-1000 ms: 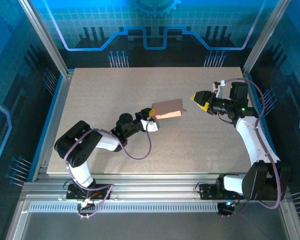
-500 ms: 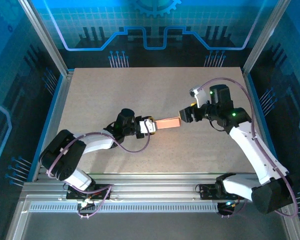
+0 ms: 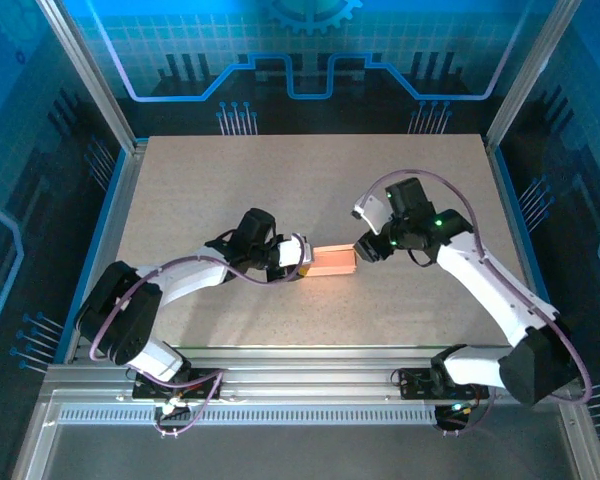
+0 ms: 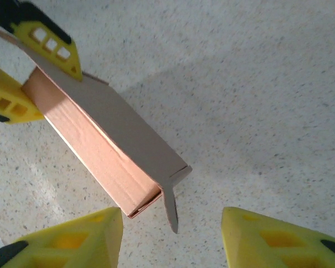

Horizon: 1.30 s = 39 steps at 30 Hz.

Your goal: Fold the paper box

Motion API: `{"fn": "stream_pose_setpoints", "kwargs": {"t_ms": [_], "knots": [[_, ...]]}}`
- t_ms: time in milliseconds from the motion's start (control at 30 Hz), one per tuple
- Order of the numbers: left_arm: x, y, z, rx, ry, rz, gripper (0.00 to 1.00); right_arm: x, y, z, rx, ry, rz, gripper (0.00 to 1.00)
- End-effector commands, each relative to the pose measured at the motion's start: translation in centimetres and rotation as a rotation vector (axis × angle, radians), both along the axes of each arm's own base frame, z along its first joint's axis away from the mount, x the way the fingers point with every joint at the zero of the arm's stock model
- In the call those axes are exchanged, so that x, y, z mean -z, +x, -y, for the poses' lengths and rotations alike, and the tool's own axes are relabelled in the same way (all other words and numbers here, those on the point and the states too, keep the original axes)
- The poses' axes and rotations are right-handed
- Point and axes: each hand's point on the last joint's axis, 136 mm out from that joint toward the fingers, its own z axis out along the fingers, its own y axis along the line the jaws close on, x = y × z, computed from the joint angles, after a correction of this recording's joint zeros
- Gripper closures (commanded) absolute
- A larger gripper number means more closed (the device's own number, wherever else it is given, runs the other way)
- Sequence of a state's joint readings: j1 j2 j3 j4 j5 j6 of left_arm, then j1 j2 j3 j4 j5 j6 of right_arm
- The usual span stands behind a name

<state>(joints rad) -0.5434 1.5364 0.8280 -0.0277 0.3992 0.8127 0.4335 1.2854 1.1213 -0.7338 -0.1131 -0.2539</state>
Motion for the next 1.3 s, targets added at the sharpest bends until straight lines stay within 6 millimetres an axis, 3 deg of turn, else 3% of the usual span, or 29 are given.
{"fn": "stream_pose_setpoints", "kwargs": {"t_ms": [0,67,233,500,633,700,800,967,1133,1267], "knots": [[0.3,-0.7,-0.1,0.013,0.009,-0.11,0.64,0.6,-0.6,-0.5,-0.045,-0.043,-0.036,0.51],[0.5,-1.0,0.0,0.022,0.01,-0.136,0.64,1.1,-0.4,-0.7,-0.041,-0.049,-0.048,0.51],[1.1,-1.2,0.0,0.038,0.019,-0.163,0.64,2.0,0.2,-1.0,-0.031,-0.057,-0.078,0.66],[1.3,-1.6,0.0,0.041,0.046,-0.227,0.65,3.4,0.8,-1.1,-0.03,-0.086,-0.115,0.7],[1.4,-1.5,-0.1,0.039,0.054,-0.239,0.65,3.7,0.8,-1.0,-0.031,-0.1,-0.127,0.86],[1.4,-1.5,0.0,0.039,0.055,-0.24,0.65,3.8,0.4,-0.9,-0.041,-0.103,-0.144,0.84],[1.4,-1.6,-0.1,0.037,0.058,-0.251,0.65,4.2,-0.1,-0.5,-0.034,-0.125,-0.171,0.72],[1.5,-1.3,-0.1,0.023,0.067,-0.255,0.66,4.5,-0.3,-0.2,-0.022,-0.138,-0.193,0.85],[2.0,-1.3,-0.4,0.018,0.095,-0.257,0.66,4.7,-0.6,0.1,-0.022,-0.152,-0.205,0.79],[2.0,-1.2,-0.5,0.014,0.1,-0.255,0.66,4.8,-0.8,0.2,-0.021,-0.159,-0.214,0.83]]}}
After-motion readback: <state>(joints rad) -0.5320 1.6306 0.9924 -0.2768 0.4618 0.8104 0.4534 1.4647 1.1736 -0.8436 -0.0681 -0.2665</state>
